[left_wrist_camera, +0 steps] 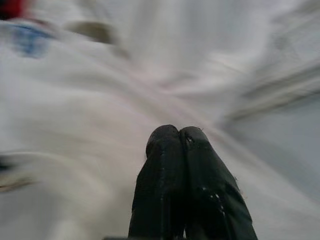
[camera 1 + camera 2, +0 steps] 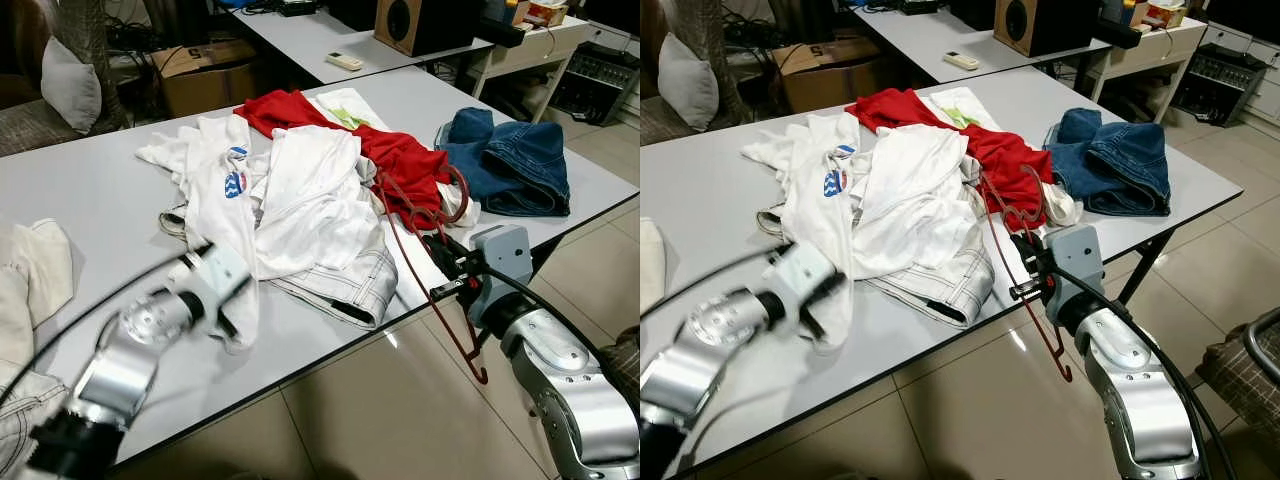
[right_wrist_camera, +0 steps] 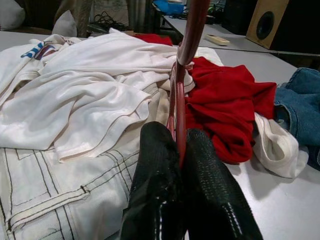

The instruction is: Hang hanger

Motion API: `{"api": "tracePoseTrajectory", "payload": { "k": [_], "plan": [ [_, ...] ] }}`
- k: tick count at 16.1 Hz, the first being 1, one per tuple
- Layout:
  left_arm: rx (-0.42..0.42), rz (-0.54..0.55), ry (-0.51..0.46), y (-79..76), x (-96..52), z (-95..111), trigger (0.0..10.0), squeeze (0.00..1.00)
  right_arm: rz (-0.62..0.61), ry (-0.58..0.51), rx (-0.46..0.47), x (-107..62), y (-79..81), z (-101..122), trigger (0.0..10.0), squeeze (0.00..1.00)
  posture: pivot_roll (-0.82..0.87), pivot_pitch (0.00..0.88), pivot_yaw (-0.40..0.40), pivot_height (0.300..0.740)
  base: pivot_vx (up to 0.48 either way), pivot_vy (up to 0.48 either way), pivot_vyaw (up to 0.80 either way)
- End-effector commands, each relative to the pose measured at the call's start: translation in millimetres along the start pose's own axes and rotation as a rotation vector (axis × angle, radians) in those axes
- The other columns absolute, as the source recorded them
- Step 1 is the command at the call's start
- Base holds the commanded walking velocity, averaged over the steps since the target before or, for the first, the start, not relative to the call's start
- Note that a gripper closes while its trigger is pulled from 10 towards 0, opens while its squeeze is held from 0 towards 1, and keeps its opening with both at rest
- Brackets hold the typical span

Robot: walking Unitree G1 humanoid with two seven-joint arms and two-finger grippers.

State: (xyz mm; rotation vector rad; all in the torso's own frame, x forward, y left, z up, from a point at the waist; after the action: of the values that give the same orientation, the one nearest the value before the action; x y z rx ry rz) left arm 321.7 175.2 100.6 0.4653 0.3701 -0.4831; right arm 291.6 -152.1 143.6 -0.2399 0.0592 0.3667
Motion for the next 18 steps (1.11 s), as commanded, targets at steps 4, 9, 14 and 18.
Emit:
{"api": "tracePoseTrajectory", "payload": {
  "k": [4, 9, 14, 18],
  "plan": [
    [-0.142, 0.019, -0.164, 7.0, -1.1, 31.8, 3.2, 0.0, 0.006, -0.022, -0.009, 0.2, 1.1, 4.6, 10.0, 0.0, -0.1, 0.009, 0.021, 0.74, 0.0, 0.0, 0.0],
    [-0.265, -0.065, -0.147, -14.3, 5.3, 27.8, 10.0, 1.0, 0.007, -0.023, -0.007, 0.1, 2.2, 4.7, 10.0, 0.0, -0.1, 0.007, 0.026, 0.74, 0.0, 0.0, 0.0],
    [-0.263, -0.109, -0.081, -26.1, 8.1, 15.2, 10.0, 1.0, 0.008, -0.027, -0.009, 0.6, 2.6, 5.1, 10.0, 0.0, -0.11, 0.0, 0.027, 0.74, 0.0, 0.0, 0.0],
    [-0.289, -0.101, -0.051, -28.4, 9.0, 9.7, 10.0, 1.0, 0.014, -0.028, -0.011, 0.7, 3.7, 5.3, 10.0, 0.0, -0.11, 0.0, 0.025, 0.74, 0.0, 0.0, 0.0]
  ]
}}
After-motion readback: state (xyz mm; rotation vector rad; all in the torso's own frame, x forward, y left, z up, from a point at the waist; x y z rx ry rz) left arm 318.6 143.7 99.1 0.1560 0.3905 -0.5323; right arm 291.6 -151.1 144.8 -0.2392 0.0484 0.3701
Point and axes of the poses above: a point about 5 cm out from each wrist's last joint towards the gripper, its own x axis pointing out of the wrist towards the gripper, its own z axis along the axis of the wrist's last joint, y = z × x, the point moved 4 cm from there along x, pointing out of the wrist towards the gripper, and after that the axes turned 6 degrees about -x, right-handed, at the moved point
